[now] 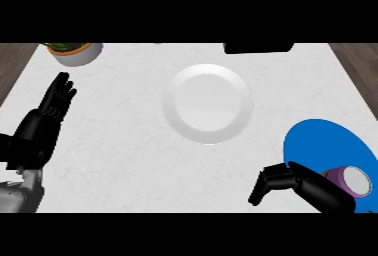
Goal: Pick the can from the plate and place it in the plate
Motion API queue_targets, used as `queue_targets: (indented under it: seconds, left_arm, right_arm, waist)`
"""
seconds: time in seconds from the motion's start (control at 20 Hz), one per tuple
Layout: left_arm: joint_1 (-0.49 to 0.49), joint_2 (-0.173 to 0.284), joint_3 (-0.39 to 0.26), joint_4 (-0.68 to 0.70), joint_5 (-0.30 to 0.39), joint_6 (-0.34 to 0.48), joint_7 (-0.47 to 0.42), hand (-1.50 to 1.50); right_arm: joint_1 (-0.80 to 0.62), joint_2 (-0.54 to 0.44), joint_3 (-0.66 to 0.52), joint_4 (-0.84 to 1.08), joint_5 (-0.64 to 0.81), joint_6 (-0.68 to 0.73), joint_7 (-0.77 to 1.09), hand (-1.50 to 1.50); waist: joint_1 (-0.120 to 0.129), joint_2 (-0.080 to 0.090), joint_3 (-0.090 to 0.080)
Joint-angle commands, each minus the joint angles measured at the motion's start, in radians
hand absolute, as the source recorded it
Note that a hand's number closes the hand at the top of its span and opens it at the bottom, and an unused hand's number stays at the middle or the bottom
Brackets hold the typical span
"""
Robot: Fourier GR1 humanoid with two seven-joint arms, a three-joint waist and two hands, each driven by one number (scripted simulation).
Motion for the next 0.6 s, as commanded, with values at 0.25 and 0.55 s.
queue_targets:
  seconds: [0.25, 0.55]
  left_arm:
    - [-0.096, 0.028, 0.04, 0.019, 0.023, -0.071, 0.005, 0.0]
    - [-0.067, 0.02, 0.067, -0.003, 0.027, -0.085, -0.011, 0.0]
  right_arm:
    - [0.328, -0.126, -0.179, 0.05, -0.103, 0.022, -0.603, -1.5]
    - [0.369, -0.318, -0.42, -0.097, -0.129, 0.016, -0.555, -1.5]
  waist:
    - [0.015, 0.028, -0.001]
    - [0.024, 0.023, -0.004]
